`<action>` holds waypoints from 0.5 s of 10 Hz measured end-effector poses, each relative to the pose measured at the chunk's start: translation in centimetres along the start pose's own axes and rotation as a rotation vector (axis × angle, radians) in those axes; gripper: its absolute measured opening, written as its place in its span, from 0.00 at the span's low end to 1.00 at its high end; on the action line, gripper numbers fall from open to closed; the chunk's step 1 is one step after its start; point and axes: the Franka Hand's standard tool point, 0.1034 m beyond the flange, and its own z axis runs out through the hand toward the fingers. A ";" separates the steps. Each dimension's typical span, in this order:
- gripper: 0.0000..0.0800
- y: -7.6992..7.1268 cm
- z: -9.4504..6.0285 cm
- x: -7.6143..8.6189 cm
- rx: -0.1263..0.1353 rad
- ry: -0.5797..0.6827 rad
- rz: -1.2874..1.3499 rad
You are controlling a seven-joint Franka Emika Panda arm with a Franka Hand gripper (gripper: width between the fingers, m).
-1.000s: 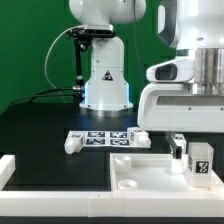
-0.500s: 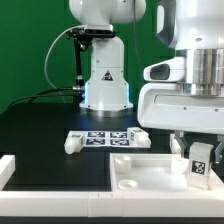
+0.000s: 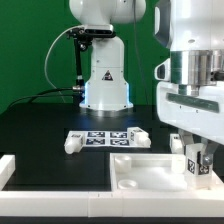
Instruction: Assemble one leg
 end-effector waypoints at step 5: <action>0.58 -0.2 -0.3 0.4 0.004 -0.024 -0.160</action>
Offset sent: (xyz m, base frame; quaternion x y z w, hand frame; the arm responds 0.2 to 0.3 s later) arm 0.0000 0.0000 0.0000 0.0000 0.0000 -0.0650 0.9979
